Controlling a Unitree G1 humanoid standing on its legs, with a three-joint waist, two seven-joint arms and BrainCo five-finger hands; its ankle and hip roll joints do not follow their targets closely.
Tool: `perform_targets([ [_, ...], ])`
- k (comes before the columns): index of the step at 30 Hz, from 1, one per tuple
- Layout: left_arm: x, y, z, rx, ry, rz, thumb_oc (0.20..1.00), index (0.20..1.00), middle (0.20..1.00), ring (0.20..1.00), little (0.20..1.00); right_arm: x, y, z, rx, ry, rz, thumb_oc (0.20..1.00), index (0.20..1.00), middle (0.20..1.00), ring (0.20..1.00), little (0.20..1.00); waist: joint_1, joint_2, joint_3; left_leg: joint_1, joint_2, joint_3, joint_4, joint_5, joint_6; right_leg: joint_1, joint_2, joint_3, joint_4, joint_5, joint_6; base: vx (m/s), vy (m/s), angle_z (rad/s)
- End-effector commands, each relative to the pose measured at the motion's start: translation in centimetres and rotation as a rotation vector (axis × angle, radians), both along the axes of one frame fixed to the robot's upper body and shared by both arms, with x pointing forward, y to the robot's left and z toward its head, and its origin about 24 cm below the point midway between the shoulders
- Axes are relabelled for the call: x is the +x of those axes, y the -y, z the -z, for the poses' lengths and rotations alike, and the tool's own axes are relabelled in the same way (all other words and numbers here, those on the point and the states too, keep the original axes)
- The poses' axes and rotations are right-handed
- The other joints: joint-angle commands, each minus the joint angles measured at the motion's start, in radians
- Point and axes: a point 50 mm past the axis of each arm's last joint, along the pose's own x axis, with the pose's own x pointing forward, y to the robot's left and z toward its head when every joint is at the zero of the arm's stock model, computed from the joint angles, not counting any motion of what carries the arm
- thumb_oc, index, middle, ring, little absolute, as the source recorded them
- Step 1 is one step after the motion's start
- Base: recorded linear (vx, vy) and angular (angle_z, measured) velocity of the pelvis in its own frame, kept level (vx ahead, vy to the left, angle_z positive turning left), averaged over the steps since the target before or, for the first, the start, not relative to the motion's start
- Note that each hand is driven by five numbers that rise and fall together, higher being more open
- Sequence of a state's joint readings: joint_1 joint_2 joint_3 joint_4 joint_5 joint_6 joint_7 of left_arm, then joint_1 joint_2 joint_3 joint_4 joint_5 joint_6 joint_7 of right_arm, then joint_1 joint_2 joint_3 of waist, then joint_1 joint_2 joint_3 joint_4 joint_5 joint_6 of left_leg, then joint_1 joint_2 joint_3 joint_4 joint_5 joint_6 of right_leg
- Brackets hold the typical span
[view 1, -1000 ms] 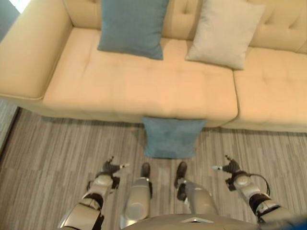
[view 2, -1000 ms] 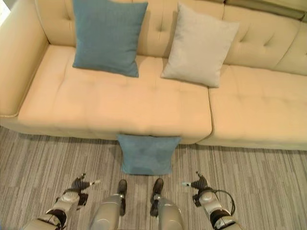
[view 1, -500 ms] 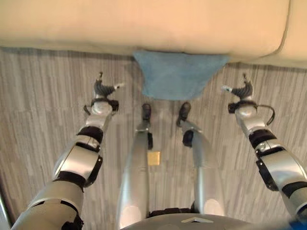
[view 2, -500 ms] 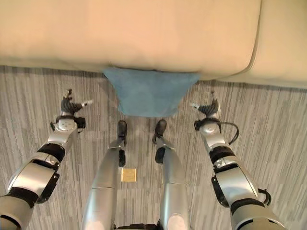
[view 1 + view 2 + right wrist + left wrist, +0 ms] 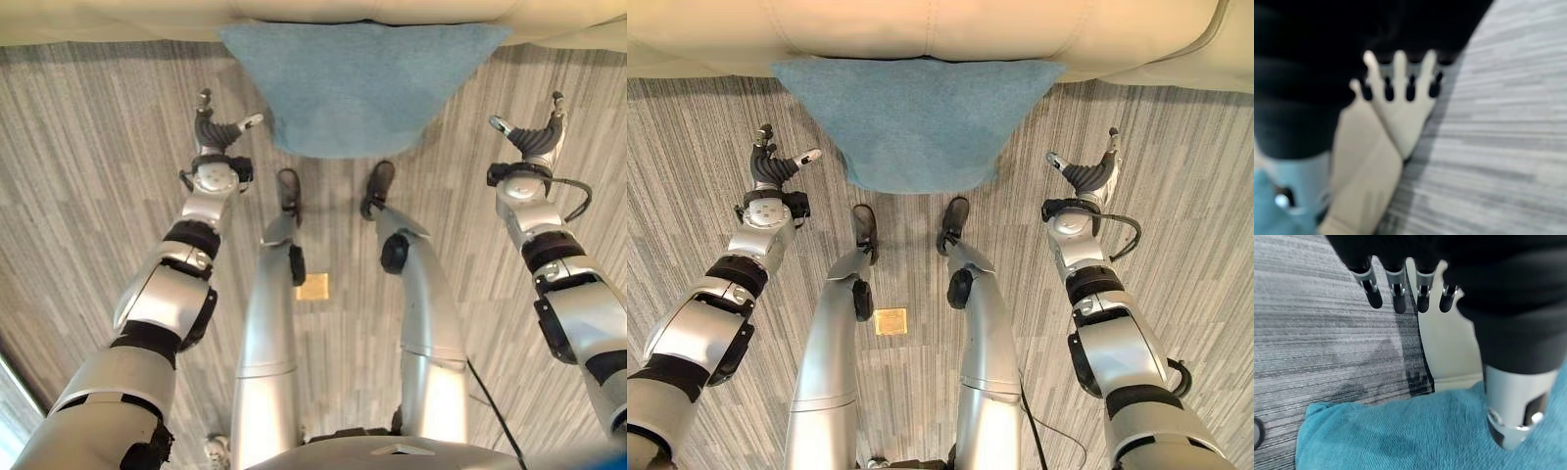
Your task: Pick up all the scattered cushions and arrange them neatly on the sofa.
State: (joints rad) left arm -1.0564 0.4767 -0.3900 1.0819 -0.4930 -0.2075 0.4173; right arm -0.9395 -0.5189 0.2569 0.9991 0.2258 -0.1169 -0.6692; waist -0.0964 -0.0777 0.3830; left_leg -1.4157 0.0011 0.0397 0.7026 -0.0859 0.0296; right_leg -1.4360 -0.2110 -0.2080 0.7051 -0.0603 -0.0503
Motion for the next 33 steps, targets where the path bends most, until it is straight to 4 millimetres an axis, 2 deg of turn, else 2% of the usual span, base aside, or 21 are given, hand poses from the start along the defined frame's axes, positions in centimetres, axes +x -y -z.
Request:
perform_targets([
  [1,-0.3,-1.0,0.3,-0.096,0.024,-0.028,1.000,1.000,1.000,1.000,1.000,-0.5,0.7,1.0,-0.017,-0.017,0.005,1.000,1.000,1.000,1.000,1.000,-0.019,0.031,-0.082,0.018,-0.016,0.006,-0.019,-0.125,0.048,0.048,0.040,0.053,-0.041,-0.103,0.067,0.00,0.000,0.00],
  [2,-0.3,-1.1,0.3,-0.096,0.025,-0.028,1.000,1.000,1.000,1.000,1.000,-0.5,0.7,1.0,-0.017,-0.016,0.004,1.000,1.000,1.000,1.000,1.000,-0.019,0.031,-0.085,0.012,-0.016,0.007,-0.018,-0.125,0.048,0.042,0.040,0.054,-0.040,-0.103,0.067,0.05,-0.029,-0.01],
  [3,-0.1,-0.9,-0.7,-0.099,0.049,-0.014,1.000,1.000,1.000,1.000,1.000,-0.2,0.2,0.4,-0.018,-0.006,-0.019,1.000,1.000,1.000,1.000,1.000,-0.023,0.034,-0.099,-0.035,-0.014,0.008,0.008,-0.124,0.055,-0.005,0.037,0.054,-0.015,-0.106,0.062,0.03,-0.019,-0.02],
  [4,-0.1,-0.9,-0.6,-0.100,0.047,-0.014,1.000,1.000,1.000,1.000,1.000,-0.2,0.2,0.5,-0.019,-0.008,-0.019,1.000,1.000,1.000,1.000,1.000,-0.022,0.031,-0.091,-0.008,-0.014,0.007,-0.012,-0.123,0.049,0.019,0.041,0.057,-0.032,-0.104,0.068,0.07,-0.020,-0.01],
  [5,0.1,-0.8,-1.8,-0.091,0.075,-0.006,1.000,1.000,1.000,1.000,1.000,0.1,-0.1,-0.2,-0.026,0.003,-0.034,1.000,1.000,1.000,1.000,1.000,-0.024,0.033,-0.103,-0.053,-0.014,0.010,0.011,-0.122,0.054,-0.028,0.039,0.060,-0.008,-0.104,0.066,0.04,-0.011,-0.03],
  [7,0.2,-0.5,-2.3,-0.088,0.086,0.008,1.000,1.000,1.000,1.000,1.000,0.4,-0.5,-0.8,-0.029,0.018,-0.057,1.000,1.000,1.000,1.000,1.000,-0.023,0.030,-0.099,-0.032,-0.016,0.009,-0.012,-0.121,0.050,-0.013,0.045,0.064,-0.025,-0.101,0.073,0.03,-0.017,-0.03],
  [8,0.3,-0.2,-3.1,-0.090,0.108,0.019,1.000,1.000,1.000,1.000,1.000,0.6,-1.0,-1.5,-0.027,0.039,-0.079,1.000,1.000,1.000,1.000,1.000,-0.025,0.031,-0.110,-0.068,-0.016,0.013,0.008,-0.120,0.055,-0.049,0.042,0.063,-0.005,-0.104,0.068,0.00,-0.018,-0.03],
  [9,0.3,-0.2,-3.0,-0.091,0.106,0.019,1.000,1.000,1.000,1.000,1.000,0.6,-1.0,-1.4,-0.028,0.036,-0.079,1.000,1.000,1.000,1.000,1.000,-0.024,0.028,-0.102,-0.041,-0.016,0.011,-0.012,-0.120,0.050,-0.024,0.046,0.065,-0.021,-0.102,0.074,0.00,0.000,0.00],
  [10,0.4,0.2,-3.9,-0.110,0.136,0.042,1.000,1.000,1.000,1.000,1.000,0.9,-1.6,-2.2,-0.031,0.058,-0.107,1.000,1.000,1.000,1.000,1.000,-0.025,0.028,-0.104,-0.052,-0.017,0.008,-0.016,-0.115,0.048,-0.035,0.046,0.067,-0.023,-0.099,0.075,0.00,0.000,0.00],
  [13,0.5,0.9,-4.8,-0.127,0.172,0.074,1.000,1.000,1.000,1.000,1.000,1.1,-2.3,-3.0,-0.031,0.079,-0.135,1.000,1.000,1.000,1.000,1.000,-0.027,0.032,-0.117,-0.090,-0.018,0.009,0.000,-0.111,0.051,-0.072,0.041,0.064,-0.008,-0.099,0.071,0.01,-0.006,0.01],
  [15,0.5,2.1,-5.1,-0.128,0.195,0.120,1.000,1.000,1.000,1.000,1.000,1.3,-2.8,-3.6,-0.036,0.093,-0.156,1.000,1.000,1.000,1.000,1.000,-0.022,0.033,-0.108,-0.068,-0.019,0.008,-0.026,-0.106,0.044,-0.055,0.045,0.069,-0.024,-0.098,0.078,0.00,0.000,0.00],
  [18,0.7,4.5,-6.0,-0.136,0.226,0.196,1.000,1.000,1.000,1.000,1.000,1.7,-3.7,-5.1,-0.044,0.123,-0.173,1.000,1.000,1.000,1.000,1.000,-0.017,0.043,-0.123,-0.108,-0.031,0.005,-0.014,-0.097,0.046,-0.098,0.040,0.069,0.002,-0.100,0.071,0.02,-0.016,0.03],
  [19,0.7,5.9,-6.5,-0.133,0.242,0.235,1.000,1.000,1.000,1.000,1.000,1.9,-4.0,-5.5,-0.028,0.130,-0.177,1.000,1.000,1.000,1.000,1.000,-0.013,0.048,-0.127,-0.112,-0.037,0.002,-0.023,-0.093,0.045,-0.108,0.040,0.073,0.004,-0.100,0.071,0.00,-0.024,0.10],
  [22,0.7,7.0,-6.8,-0.128,0.252,0.265,1.000,1.000,1.000,1.000,1.000,2.2,-4.2,-5.9,-0.026,0.128,-0.182,1.000,1.000,1.000,1.000,1.000,-0.008,0.054,-0.127,-0.118,-0.041,-0.001,-0.029,-0.087,0.042,-0.112,0.037,0.071,0.002,-0.101,0.071,0.00,-0.019,0.09],
  [25,0.6,9.4,-7.4,-0.113,0.268,0.334,1.000,1.000,1.000,1.000,1.000,2.5,-5.1,-6.9,-0.045,0.131,-0.213,1.000,1.000,1.000,1.000,1.000,0.005,0.062,-0.129,-0.131,-0.047,0.000,-0.034,-0.080,0.040,-0.129,0.036,0.074,0.006,-0.103,0.071,0.00,-0.011,0.01],
  [27,0.5,9.9,-7.5,-0.112,0.274,0.348,1.000,1.000,1.000,1.000,1.000,2.6,-5.5,-7.4,-0.052,0.138,-0.224,1.000,1.000,1.000,1.000,1.000,0.007,0.065,-0.128,-0.136,-0.049,-0.001,-0.030,-0.079,0.038,-0.134,0.036,0.076,0.015,-0.105,0.071,0.00,0.000,0.00],
  [30,0.4,11.4,-8.1,-0.115,0.289,0.391,1.000,1.000,1.000,1.000,1.000,2.9,-7.4,-8.7,-0.068,0.164,-0.282,1.000,1.000,1.000,1.000,1.000,0.018,0.073,-0.123,-0.140,-0.049,-0.004,-0.029,-0.075,0.036,-0.134,0.037,0.073,0.015,-0.102,0.071,0.00,-0.011,0.01],
  [33,0.3,11.9,-8.3,-0.116,0.296,0.406,1.000,1.000,1.000,1.000,1.000,3.0,-8.4,-9.4,-0.057,0.189,-0.316,1.000,1.000,1.000,1.000,1.000,0.022,0.075,-0.120,-0.137,-0.049,-0.003,-0.035,-0.070,0.034,-0.134,0.039,0.073,0.012,-0.099,0.072,0.00,0.000,0.00],
])
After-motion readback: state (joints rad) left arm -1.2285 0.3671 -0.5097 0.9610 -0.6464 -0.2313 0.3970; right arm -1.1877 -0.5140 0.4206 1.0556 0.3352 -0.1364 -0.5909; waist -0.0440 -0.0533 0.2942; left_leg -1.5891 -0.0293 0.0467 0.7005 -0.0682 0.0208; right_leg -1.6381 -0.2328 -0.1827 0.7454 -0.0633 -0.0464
